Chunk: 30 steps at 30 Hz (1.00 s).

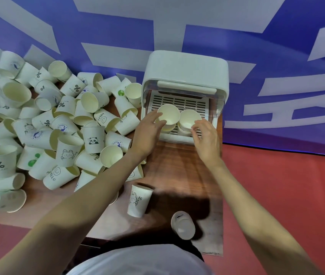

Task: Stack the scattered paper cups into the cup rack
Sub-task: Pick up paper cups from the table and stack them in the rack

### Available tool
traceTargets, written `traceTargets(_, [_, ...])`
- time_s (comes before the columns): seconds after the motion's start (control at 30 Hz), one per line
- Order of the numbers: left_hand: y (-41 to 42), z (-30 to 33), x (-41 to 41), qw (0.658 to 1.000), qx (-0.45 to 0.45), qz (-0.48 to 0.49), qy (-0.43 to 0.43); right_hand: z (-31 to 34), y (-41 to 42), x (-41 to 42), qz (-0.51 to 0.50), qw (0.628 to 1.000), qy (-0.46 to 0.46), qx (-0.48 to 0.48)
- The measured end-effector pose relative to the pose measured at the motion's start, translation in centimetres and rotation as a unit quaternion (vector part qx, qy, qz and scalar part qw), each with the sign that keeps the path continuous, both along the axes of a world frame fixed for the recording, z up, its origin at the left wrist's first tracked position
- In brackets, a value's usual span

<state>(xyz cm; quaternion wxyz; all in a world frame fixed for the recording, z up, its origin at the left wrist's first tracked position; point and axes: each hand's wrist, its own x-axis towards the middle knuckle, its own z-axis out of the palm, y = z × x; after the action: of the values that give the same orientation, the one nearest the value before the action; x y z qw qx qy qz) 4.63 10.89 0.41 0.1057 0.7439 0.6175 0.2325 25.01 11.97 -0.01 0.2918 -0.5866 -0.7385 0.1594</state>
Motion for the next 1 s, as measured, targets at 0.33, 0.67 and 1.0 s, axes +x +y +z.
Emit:
traceTargets(0.33, [-3.0, 0.1, -1.5, 0.999, -0.02, -0.019, 0.035, 0.8, -1.4, -0.1, 0.02, 0.995, -0.032, -0.094])
traceTargets(0.67, [-14.1, -0.2, -4.3, 0.988, -0.1, -0.113, 0.019, 1.1, -12.0, -0.4, 0.057, 0.971, -0.068, -0.221])
traceTargets(1.0, [-18.3, -2.5, -4.4, 0.952, -0.217, -0.169, 0.136, -0.4, -19.5, -1.2, 0.027, 0.891, -0.188, -0.413])
